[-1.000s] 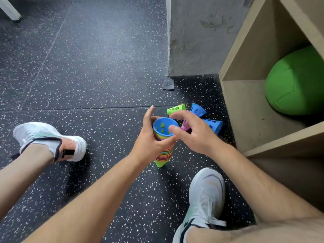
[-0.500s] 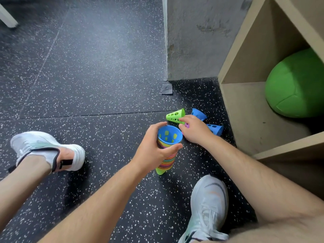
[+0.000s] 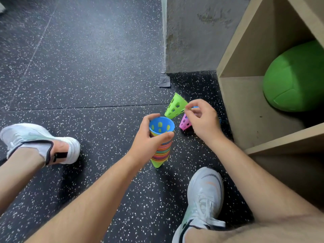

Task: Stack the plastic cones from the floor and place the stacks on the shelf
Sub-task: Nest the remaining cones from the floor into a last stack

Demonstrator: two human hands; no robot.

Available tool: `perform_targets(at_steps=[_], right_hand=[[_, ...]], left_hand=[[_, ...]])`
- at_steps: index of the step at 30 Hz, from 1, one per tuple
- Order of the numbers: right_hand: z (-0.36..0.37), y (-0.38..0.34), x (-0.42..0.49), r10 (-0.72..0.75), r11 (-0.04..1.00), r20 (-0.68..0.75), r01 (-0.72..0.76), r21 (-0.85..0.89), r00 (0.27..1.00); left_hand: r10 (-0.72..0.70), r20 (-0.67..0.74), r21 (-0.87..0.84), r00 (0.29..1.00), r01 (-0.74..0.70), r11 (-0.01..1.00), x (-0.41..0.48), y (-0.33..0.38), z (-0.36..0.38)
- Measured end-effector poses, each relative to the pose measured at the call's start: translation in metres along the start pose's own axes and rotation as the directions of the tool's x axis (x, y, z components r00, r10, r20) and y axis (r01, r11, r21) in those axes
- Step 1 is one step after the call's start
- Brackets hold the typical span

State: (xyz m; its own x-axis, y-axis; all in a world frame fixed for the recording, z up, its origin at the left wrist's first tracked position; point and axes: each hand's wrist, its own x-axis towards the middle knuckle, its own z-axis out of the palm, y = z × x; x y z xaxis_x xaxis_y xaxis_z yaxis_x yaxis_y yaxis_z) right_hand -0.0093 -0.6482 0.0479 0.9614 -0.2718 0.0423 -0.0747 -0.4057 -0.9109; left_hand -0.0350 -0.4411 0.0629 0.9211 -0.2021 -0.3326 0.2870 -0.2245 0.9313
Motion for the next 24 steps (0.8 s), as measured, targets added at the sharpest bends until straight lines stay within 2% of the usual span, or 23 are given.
perform_targets(at_steps=[4,7,10,14,18,22,24], right_hand=[[-0.013,-0.023,-0.014,-0.117,0.987,-0.027,0.119,0.112,0.993],[-0.018,-0.036,-0.018,-0.269,0.963,0.008,0.269,0.035,0.963],[-0.017,-0.04,-0.021,-0.358,0.929,0.142,0.367,-0.049,0.923],[-0.009,-0.036,-0.03,-0.236,0.951,0.269,0.279,-0.135,0.934],[-0.001,-0.029,-0.037,-0.166,0.974,0.354,0.21,-0.089,0.921],[0.0,-0.024,-0.037,-0.035,0.994,0.37,-0.007,0.112,0.928],[0.001,-0.011,-0.03,0.053,0.995,0.274,-0.074,0.069,0.96]], left_hand=[[-0.004,0.024,0.0,1.0,0.004,1.0,0.005,-0.001,0.0],[0.006,0.049,0.0,0.999,-0.006,1.0,0.008,-0.002,-0.001],[0.029,0.064,-0.012,0.998,-0.028,1.0,0.008,-0.004,-0.001],[0.062,0.068,-0.049,0.996,-0.059,0.997,0.007,-0.008,0.0],[0.095,0.053,-0.042,0.994,-0.092,0.995,0.005,-0.008,-0.005],[0.092,0.018,0.01,0.996,-0.092,0.996,0.004,-0.008,-0.004],[0.094,0.001,0.022,0.996,-0.094,0.995,0.005,-0.008,-0.001]])
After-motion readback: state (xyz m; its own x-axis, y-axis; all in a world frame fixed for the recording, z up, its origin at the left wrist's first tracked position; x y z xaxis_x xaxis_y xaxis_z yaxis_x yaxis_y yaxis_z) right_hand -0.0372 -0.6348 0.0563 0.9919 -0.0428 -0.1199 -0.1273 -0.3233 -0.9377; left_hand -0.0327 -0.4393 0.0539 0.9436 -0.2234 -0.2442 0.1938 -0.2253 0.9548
